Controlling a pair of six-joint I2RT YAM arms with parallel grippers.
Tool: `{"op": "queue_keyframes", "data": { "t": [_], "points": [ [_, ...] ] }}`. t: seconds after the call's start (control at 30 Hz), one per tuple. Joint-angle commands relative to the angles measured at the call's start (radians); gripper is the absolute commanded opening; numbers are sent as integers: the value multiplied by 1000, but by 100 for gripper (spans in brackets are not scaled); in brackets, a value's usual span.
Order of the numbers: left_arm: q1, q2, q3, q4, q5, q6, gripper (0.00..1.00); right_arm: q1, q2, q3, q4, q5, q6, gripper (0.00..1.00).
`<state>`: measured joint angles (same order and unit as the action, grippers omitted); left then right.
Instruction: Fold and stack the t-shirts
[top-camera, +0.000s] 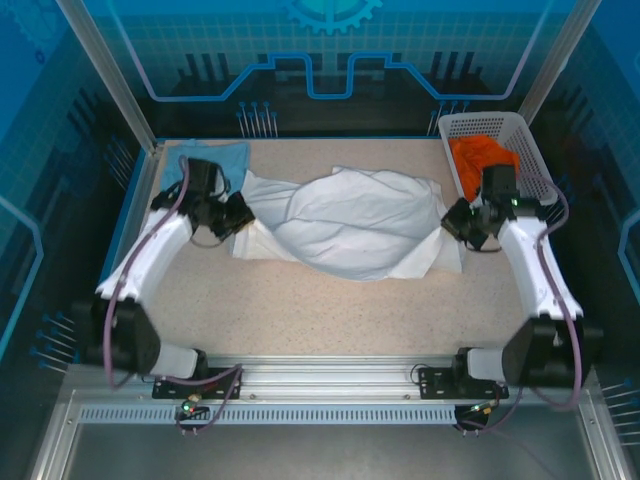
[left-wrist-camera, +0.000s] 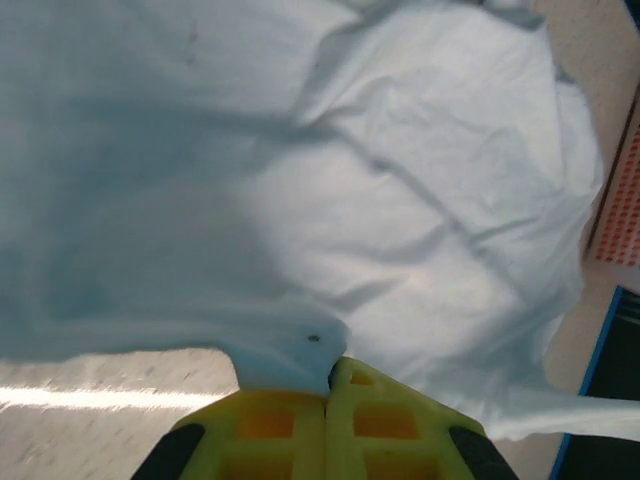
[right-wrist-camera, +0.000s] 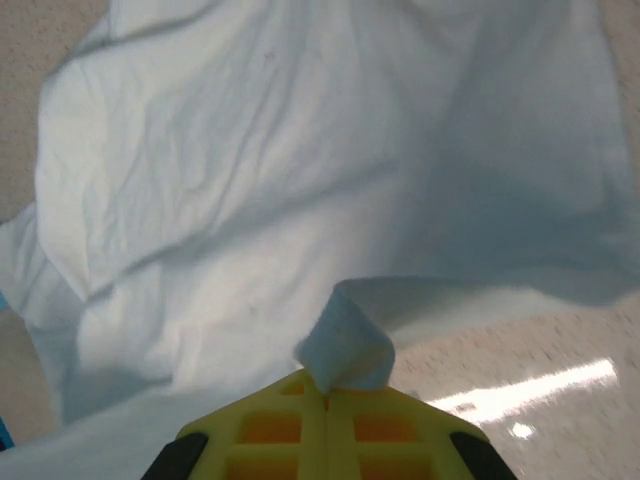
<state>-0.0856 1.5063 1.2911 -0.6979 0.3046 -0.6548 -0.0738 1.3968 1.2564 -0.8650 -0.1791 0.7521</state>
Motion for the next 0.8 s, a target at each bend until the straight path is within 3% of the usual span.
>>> {"op": "queue_keyframes", "data": {
  "t": [0.0,0.1,0.23,0.33,0.43,0.53,0.77],
  "points": [
    [28,214,305,72,113,-9,0,27,183,255,142,-60,30,0],
    [34,398,689,-6,136,27,0,55,364,633,64,-37,25,0],
    [37,515,1227,-126,143,114,0,86,461,1074,-45,-15,-12,0],
    [37,442,1348,-137,145,194,0,97,406,1182,-64,-9,-69,0],
    [37,196,1064,3,165,249,0,101,220,1030,-2,-7,-115,0],
    [37,-124,610,194,153,249,0,103,-71,690,132,-10,-120,0],
    [34,-572,-56,101,173,183,0,108,-511,92,84,-92,-125,0]
  ]
}}
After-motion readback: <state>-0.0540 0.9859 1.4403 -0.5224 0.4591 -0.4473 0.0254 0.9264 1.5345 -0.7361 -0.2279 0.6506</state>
